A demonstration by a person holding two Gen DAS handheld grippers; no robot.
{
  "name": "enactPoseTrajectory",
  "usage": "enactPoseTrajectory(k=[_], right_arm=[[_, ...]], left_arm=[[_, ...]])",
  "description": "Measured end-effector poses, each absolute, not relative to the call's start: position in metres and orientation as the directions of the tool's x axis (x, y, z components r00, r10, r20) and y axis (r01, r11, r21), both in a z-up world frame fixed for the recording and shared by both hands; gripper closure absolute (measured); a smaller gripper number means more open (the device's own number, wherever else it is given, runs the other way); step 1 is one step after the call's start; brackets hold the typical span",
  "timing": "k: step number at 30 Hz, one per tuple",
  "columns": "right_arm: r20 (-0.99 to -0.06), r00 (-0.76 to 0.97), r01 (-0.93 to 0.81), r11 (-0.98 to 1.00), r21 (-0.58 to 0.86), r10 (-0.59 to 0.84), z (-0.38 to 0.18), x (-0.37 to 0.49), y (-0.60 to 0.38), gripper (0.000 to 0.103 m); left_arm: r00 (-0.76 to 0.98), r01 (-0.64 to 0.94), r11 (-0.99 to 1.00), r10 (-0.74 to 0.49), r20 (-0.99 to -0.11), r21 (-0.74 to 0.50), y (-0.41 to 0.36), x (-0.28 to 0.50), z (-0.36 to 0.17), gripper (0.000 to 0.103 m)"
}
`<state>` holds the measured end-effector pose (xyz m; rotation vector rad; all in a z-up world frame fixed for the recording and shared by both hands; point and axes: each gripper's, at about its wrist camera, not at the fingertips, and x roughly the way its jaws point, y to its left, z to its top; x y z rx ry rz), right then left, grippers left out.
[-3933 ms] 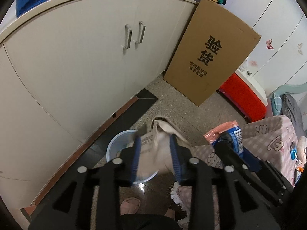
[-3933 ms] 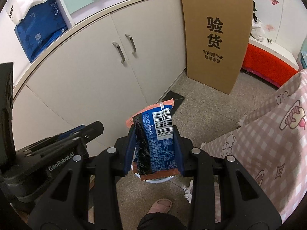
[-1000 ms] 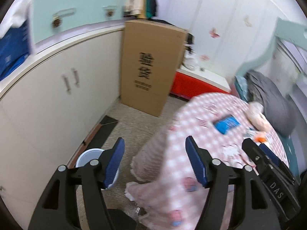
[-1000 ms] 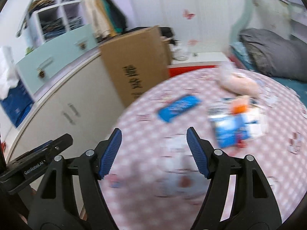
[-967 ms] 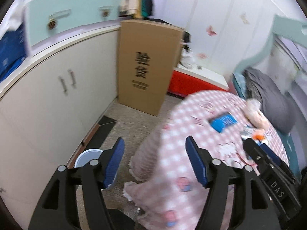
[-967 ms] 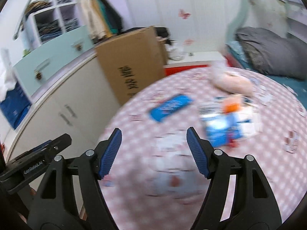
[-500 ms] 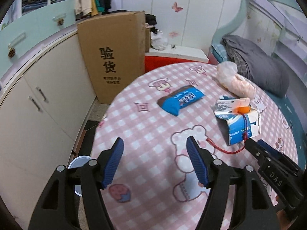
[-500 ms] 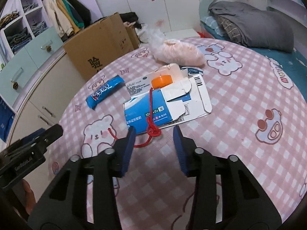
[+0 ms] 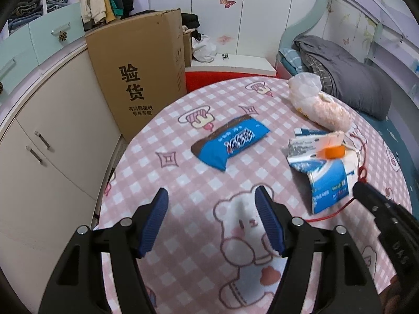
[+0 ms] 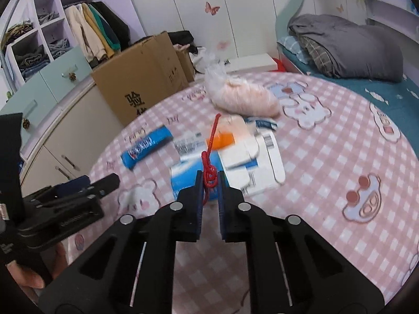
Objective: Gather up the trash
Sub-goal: 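Grasp the blue snack bar with the left tool while the right tool grasps the red string, then carry the blue snack bar and red string over the bin with both tools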
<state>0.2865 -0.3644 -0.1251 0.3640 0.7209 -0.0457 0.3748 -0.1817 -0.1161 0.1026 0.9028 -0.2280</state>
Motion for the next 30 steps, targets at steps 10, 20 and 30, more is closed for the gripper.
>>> enactPoseTrajectory(k=[10, 20, 30], right_arm=[[-0.650, 0.751, 0.116, 0.946, 0.304, 0.116, -0.122, 0.333, -0.350, 0.093], [-0.662, 0.740, 0.107, 0.950, 0.292, 0.120, -0.128, 0.359, -0.347, 0.093], [-0.658, 0.739, 0.077, 0.952, 0.296, 0.145, -0.122, 0.352, -0.328, 0.093]], left_arm=[[0.622, 0.280, 0.957, -0.121, -0.774, 0.076, -0.199, 0.414, -0.124, 0.036], [0.625, 0.367, 0.913, -0.100, -0.775, 0.178, -0.230, 0.439, -0.145, 0.036], [0.650, 0.336, 0.936, -0.150, -0.745, 0.105, -0.203, 0.417, -0.126, 0.085]])
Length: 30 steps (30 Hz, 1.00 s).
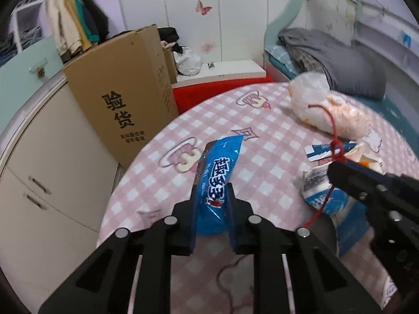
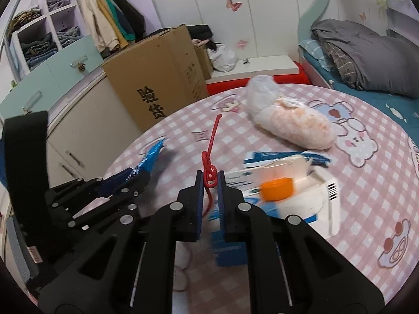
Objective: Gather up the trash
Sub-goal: 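Carry the blue snack bar and red string over the bin with both tools, then open the left tool over the bin while the right tool opens to drop the string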
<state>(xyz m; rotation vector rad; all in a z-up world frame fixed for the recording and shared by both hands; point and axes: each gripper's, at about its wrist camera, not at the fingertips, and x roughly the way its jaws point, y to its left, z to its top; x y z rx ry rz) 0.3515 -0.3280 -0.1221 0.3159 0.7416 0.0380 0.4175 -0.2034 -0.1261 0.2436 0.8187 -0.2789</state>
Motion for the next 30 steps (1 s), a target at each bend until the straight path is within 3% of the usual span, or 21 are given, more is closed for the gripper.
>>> enactPoseTrajectory(k=[15, 30], right_arm=[[-0.634, 0.722, -0.101, 0.948, 0.302, 0.279, -0.089, 0.326, -0.209, 0.093], [-0.690, 0.574, -0.353, 0.894, 0.277, 0.441, -0.111, 0.334, -0.025, 0.093]], left_arm=[[0.672, 0.196, 0.973, -0.224, -0.705, -0.122, -0.065, 0.358, -0.092, 0.088], [0.656, -0.115, 0.967, -0.096, -0.749, -0.226, 0.119, 0.322, -0.123, 0.088]])
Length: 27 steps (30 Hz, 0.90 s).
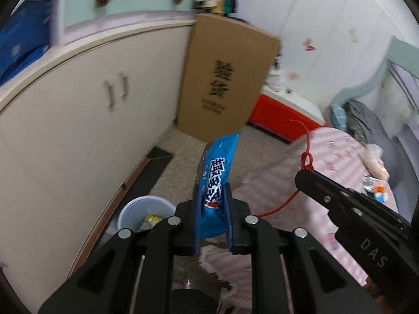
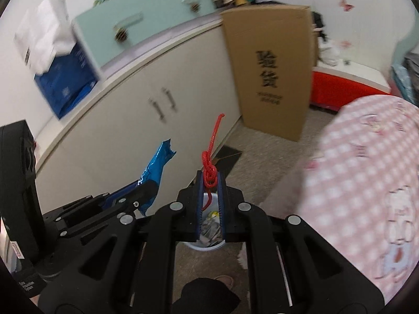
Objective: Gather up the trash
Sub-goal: 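Open the left tool over the bin while the right tool opens to drop the string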
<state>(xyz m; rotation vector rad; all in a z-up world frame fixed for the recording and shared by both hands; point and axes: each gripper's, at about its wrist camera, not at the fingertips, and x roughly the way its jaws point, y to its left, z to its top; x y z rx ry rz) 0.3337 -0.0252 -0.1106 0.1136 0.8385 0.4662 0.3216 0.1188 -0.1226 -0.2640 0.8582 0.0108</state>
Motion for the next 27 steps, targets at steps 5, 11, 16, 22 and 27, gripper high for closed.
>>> enactPoseTrajectory(k=[5, 11, 16, 22, 27], right_arm=[[-0.720, 0.521, -0.392, 0.878, 0.276, 0.459, -0.133, 0.344, 0.018, 0.093], [-0.752, 0.487, -0.395, 0.880, 0.264, 0.444, -0.157, 0.357, 0.046, 0.093], [-0.771, 0.464, -0.393, 0.882, 0.262, 0.436, -0.171, 0.363, 0.054, 0.093], [-0.779, 0.453, -0.397, 0.881, 0.259, 0.433, -0.174, 0.365, 0.062, 0.093], [-0.779, 0.450, -0.404, 0.878, 0.258, 0.436, -0.173, 0.364, 0.066, 0.093]], left_arm=[[0.622, -0.196, 0.955, -0.054, -0.781, -0.222, 0.158, 0.327, -0.145, 0.088], [0.579, -0.276, 0.934, -0.025, -0.815, -0.225, 0.188, 0.341, -0.170, 0.081], [0.545, -0.317, 0.923, -0.009, -0.839, -0.217, 0.204, 0.348, -0.188, 0.062], [0.537, -0.332, 0.918, -0.005, -0.844, -0.216, 0.212, 0.347, -0.193, 0.052], [0.536, -0.345, 0.913, 0.003, -0.844, -0.216, 0.217, 0.343, -0.192, 0.051]])
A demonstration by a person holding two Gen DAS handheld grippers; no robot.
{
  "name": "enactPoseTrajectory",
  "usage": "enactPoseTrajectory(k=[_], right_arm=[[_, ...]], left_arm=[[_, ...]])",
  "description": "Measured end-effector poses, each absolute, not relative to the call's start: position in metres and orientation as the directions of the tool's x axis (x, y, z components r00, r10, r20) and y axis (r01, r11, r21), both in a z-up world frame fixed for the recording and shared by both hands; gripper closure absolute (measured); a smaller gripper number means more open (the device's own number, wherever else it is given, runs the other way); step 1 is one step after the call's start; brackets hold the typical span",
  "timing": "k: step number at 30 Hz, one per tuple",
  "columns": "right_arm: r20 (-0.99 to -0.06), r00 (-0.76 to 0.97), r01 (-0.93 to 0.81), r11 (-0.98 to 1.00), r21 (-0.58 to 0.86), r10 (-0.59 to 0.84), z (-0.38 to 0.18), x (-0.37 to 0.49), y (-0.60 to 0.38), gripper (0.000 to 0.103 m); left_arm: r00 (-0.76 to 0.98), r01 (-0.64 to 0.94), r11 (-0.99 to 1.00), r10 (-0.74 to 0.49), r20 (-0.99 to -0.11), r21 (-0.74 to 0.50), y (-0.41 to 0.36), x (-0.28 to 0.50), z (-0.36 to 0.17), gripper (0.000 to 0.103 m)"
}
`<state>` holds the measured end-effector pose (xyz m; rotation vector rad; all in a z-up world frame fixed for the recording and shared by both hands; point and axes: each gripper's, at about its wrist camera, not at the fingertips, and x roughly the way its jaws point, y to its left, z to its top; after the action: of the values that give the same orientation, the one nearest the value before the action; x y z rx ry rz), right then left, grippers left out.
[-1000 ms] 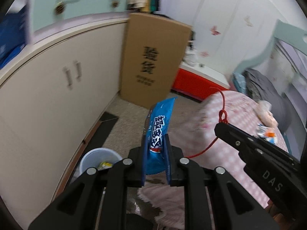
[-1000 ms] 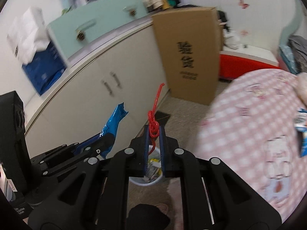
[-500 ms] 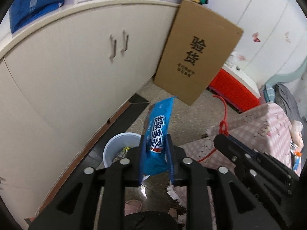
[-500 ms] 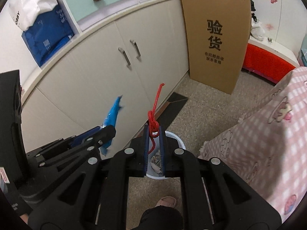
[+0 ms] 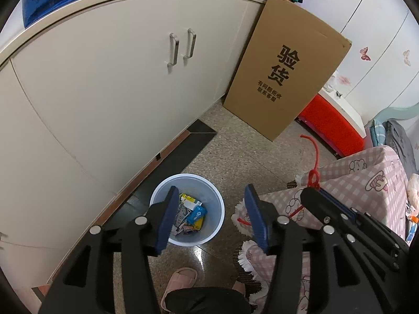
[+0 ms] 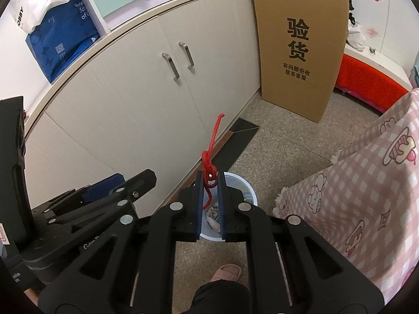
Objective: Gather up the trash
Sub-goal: 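Open the left tool over the bin while the right tool opens to drop the string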
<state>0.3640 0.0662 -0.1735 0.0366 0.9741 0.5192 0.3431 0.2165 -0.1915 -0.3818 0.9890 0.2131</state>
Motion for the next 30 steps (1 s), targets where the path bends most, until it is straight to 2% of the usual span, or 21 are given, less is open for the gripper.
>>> enactPoseTrajectory(k=[8, 19, 20, 22, 23, 30], right_arm=[[-0.775, 0.447, -0.420, 0.870, 0.260, 0.447, -0.173, 0.363, 0.075, 0.092], [-0.765, 0.440, -0.439, 0.856, 0.274, 0.470, -0.177, 0.371, 0.095, 0.091], [-0.764, 0.435, -0.442, 0.852, 0.280, 0.477, -0.178, 0.372, 0.097, 0.086], [-0.766, 0.437, -0.445, 0.854, 0.271, 0.471, -0.181, 0.373, 0.101, 0.067], [-0.766, 0.440, -0.445, 0.855, 0.266, 0.468, -0.181, 0.373, 0.103, 0.051], [-0.754, 0.470, -0.426, 0.866, 0.261, 0.459, -0.177, 0.369, 0.094, 0.051]], left_arm=[[0.539, -0.376, 0.904, 0.036, -0.842, -0.202, 0.225, 0.335, -0.186, 0.049], [0.513, -0.499, 0.846, 0.116, -0.850, -0.186, 0.257, 0.323, -0.185, 0.047], [0.510, -0.518, 0.836, 0.131, -0.850, -0.181, 0.261, 0.321, -0.185, 0.047], [0.507, -0.540, 0.822, 0.145, -0.849, -0.182, 0.266, 0.320, -0.185, 0.047], [0.504, -0.551, 0.814, 0.150, -0.851, -0.183, 0.269, 0.319, -0.185, 0.047], [0.508, -0.550, 0.813, 0.144, -0.849, -0.191, 0.269, 0.317, -0.183, 0.046]])
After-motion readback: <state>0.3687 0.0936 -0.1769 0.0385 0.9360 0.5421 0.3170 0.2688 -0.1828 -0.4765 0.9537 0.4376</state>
